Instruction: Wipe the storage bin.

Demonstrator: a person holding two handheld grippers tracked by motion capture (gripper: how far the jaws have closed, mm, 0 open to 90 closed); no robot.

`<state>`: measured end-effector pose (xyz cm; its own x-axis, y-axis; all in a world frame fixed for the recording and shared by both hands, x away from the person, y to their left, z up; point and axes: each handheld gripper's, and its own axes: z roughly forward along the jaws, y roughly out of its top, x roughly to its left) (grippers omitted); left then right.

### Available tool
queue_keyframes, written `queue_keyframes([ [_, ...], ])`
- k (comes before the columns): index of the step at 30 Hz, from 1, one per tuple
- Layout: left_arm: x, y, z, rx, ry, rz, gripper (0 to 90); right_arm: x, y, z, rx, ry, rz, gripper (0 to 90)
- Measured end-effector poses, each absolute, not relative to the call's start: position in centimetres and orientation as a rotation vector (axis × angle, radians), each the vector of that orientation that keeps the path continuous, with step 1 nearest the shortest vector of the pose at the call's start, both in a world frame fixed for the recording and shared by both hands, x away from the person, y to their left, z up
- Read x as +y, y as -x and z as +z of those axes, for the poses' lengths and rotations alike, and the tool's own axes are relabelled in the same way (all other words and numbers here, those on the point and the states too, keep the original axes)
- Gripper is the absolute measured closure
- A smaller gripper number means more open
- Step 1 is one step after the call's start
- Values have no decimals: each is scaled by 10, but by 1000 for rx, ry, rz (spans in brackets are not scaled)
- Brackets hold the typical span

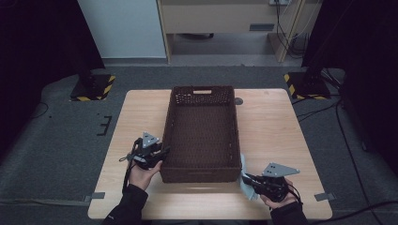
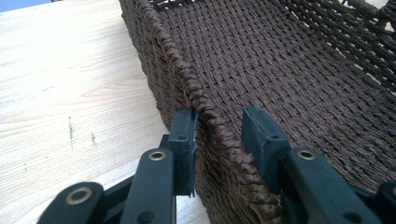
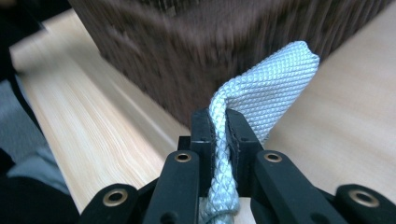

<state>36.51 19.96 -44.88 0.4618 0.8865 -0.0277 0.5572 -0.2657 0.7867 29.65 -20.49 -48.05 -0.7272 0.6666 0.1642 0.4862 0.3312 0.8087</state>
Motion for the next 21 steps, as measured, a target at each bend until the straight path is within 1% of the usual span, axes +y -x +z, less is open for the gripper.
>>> queue_keyframes([
  [4,200,-365,-449,1202,-1956,553,650,-198,-301,-493,2470,-1063,1254,836],
  [9,200,-365,-449,1202,-1956,551,650,-206,-305,-490,2419,-1099,1258,836],
  [14,200,-365,-449,1203,-1957,547,648,-234,-309,-477,2239,-1170,1300,834],
  [21,200,-366,-449,1202,-1956,539,644,-272,-315,-475,2071,-1287,1228,834],
])
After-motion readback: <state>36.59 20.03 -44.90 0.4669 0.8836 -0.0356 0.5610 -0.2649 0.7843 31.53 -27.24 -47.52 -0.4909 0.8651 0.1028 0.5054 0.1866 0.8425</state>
